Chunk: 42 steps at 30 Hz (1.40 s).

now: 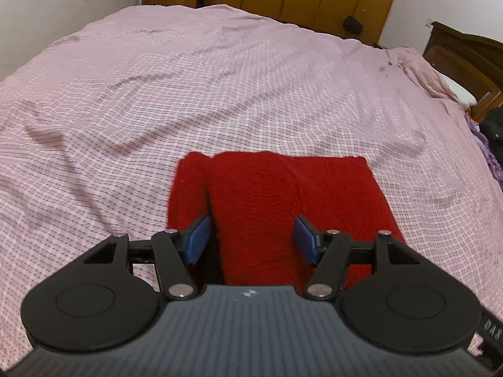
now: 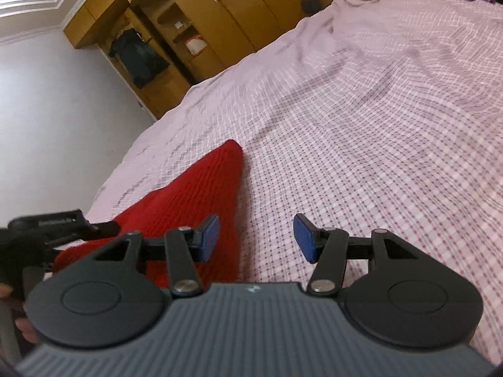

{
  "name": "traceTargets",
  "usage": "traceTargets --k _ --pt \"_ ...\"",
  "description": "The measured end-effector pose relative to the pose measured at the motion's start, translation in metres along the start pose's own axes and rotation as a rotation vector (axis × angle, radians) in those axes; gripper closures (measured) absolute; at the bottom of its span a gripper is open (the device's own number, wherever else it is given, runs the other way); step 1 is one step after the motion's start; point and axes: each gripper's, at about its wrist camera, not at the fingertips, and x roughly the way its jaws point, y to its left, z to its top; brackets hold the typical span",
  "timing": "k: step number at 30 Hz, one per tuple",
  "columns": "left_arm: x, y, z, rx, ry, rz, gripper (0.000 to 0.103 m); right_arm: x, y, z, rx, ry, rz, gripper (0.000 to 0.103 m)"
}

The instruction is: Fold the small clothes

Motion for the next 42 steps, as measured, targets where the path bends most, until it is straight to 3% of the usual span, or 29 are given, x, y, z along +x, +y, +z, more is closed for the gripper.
traceTargets --k 2,9,10,11,14,19,22,24,27,34,38,42 --pt "0.001 -0.004 -0.003 0.028 -0.015 0.005 0.05 0.01 0.001 0.004 -0.031 0.002 -0.009 0.047" --pt "0.01 -0.002 -0.006 0.029 -0.015 -0.013 0.052 0.053 0.003 0.014 -0.13 0.077 -0.069 0.047" --pt "0.011 0.0 -0.006 0.017 -0.016 -0.027 0.057 0.06 0.003 0.015 -0.138 0.089 -0.071 0.047" --pt "0.01 0.002 -0.007 0.008 -0.024 -0.044 0.07 0.067 0.003 0.016 -0.141 0.1 -0.069 0.047" --pt "-0.002 0.009 -0.01 -0.018 -0.059 -0.085 0.081 0.079 0.003 0.022 -0.124 0.133 -0.04 0.048" --pt "-0.04 0.032 -0.02 -0.119 -0.151 -0.121 0.083 0.072 0.031 0.027 -0.227 0.129 0.049 0.054" --pt "-0.055 0.049 -0.029 -0.155 -0.193 -0.079 0.084 0.066 0.062 0.018 -0.376 0.094 0.076 0.054" --pt "-0.05 0.061 -0.033 -0.17 -0.169 -0.045 0.084 0.067 0.079 0.012 -0.449 0.078 0.082 0.054" --pt "-0.025 0.08 -0.043 -0.208 -0.069 -0.008 0.083 0.073 0.092 0.003 -0.491 0.083 0.074 0.055" --pt "-0.016 0.077 -0.049 -0.174 -0.071 0.025 0.082 0.06 0.085 0.007 -0.454 0.085 0.056 0.055" --pt "-0.022 0.074 -0.049 -0.148 -0.086 0.021 0.081 0.017 0.081 0.008 -0.363 0.059 0.174 0.054" --pt "-0.024 0.072 -0.051 -0.15 -0.09 0.027 0.081 0.013 0.091 -0.002 -0.39 0.144 0.232 0.056"
